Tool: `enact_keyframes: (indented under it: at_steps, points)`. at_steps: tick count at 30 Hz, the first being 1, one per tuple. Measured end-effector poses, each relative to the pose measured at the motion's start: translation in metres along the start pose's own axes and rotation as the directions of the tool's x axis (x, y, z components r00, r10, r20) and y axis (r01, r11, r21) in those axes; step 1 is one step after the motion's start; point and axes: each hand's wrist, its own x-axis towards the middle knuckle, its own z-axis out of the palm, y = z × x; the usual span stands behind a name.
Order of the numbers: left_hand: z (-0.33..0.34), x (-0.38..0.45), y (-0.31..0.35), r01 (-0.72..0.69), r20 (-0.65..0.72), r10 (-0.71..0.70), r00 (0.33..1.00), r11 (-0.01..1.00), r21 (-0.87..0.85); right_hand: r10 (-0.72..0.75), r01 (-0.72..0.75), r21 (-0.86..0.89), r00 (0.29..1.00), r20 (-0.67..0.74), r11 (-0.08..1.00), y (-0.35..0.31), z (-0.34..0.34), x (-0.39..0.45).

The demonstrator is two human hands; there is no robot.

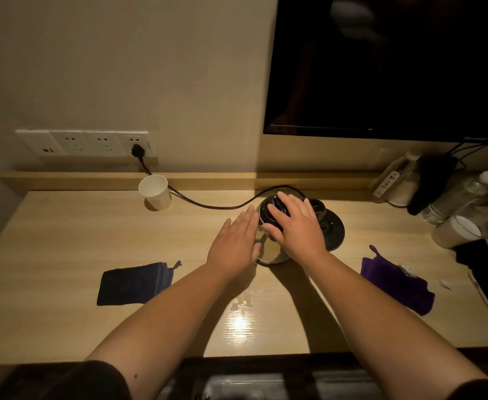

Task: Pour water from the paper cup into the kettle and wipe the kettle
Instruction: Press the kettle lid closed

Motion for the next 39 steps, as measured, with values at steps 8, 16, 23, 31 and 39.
enact_keyframes:
  at_steps: [8, 16, 23, 31, 39]
  points:
    - [0.003, 0.000, 0.001, 0.013, -0.002, -0.013, 1.000, 0.999, -0.033, -0.032, 0.032, -0.048, 0.999, -0.014, 0.998, 0.004, 0.005, 0.000]
    - [0.005, 0.000, 0.001, 0.018, -0.007, -0.018, 1.000, 0.999, -0.033, -0.044, 0.042, -0.049, 0.998, -0.039, 0.998, 0.007, 0.009, -0.001]
    - [0.007, 0.001, 0.001, 0.023, -0.011, -0.023, 1.000, 0.999, -0.028, -0.055, 0.052, -0.076, 0.998, -0.043, 0.996, 0.009, 0.014, -0.001]
    - [0.006, 0.001, 0.000, 0.016, -0.003, -0.016, 1.000, 1.000, -0.023, -0.056, 0.051, -0.091, 0.997, -0.049, 0.995, 0.010, 0.017, -0.001]
    - [0.000, 0.001, -0.009, -0.020, 0.032, 0.018, 0.999, 0.998, 0.055, -0.042, 0.040, -0.108, 0.999, -0.017, 0.993, 0.001, 0.011, -0.005]
